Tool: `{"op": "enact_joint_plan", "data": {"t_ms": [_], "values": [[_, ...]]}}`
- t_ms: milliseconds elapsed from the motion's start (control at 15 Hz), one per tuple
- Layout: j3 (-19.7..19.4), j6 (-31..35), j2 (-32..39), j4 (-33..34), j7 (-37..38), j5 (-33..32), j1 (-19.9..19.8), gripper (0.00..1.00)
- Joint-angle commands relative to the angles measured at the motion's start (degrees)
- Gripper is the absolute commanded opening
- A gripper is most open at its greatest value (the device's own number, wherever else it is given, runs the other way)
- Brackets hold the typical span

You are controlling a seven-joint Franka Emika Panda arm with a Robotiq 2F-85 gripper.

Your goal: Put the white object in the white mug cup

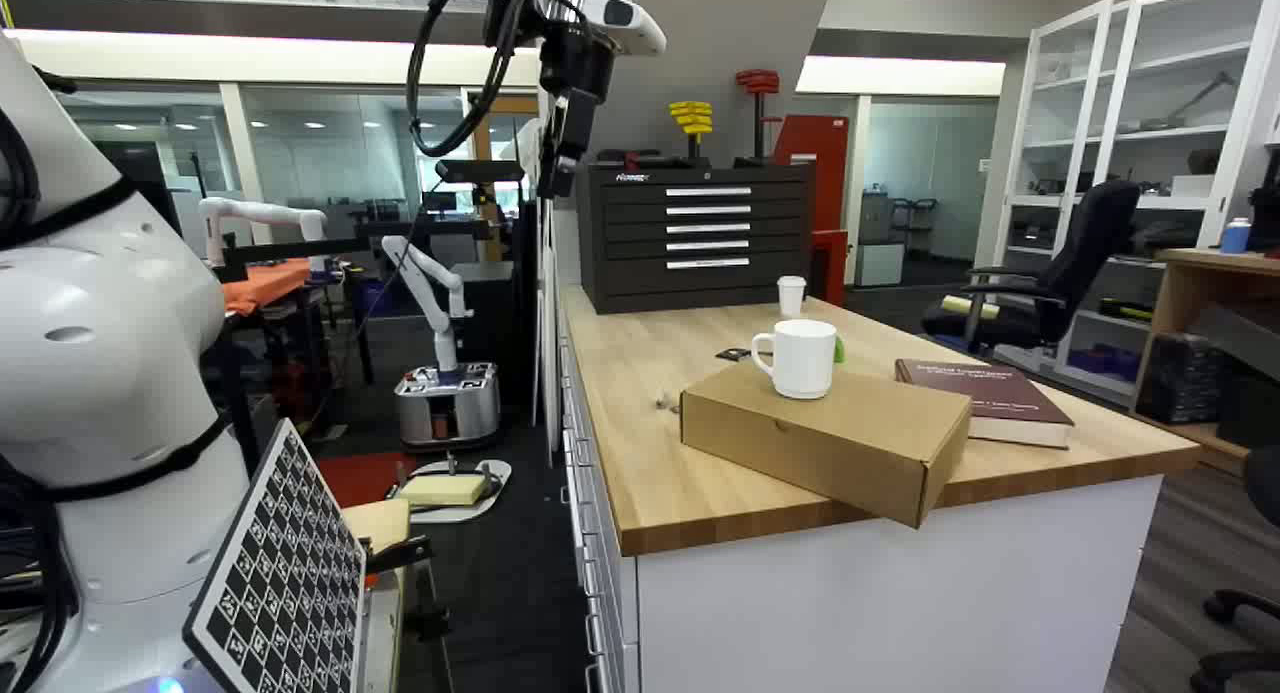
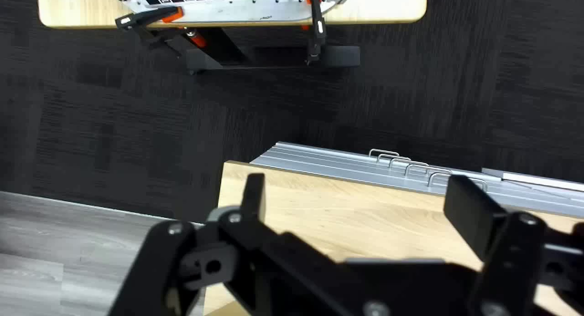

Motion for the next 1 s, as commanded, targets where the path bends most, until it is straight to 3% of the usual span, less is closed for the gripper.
{"op": "enact_joint_plan", "data": {"t_ms": [0, 933], "values": [[0.2, -0.1, 0.0, 0.1, -0.1, 0.0, -0.2, 1.0], [1.3, 2.4, 5.3, 0.8, -6.9, 0.2, 1.3, 1.0]]}}
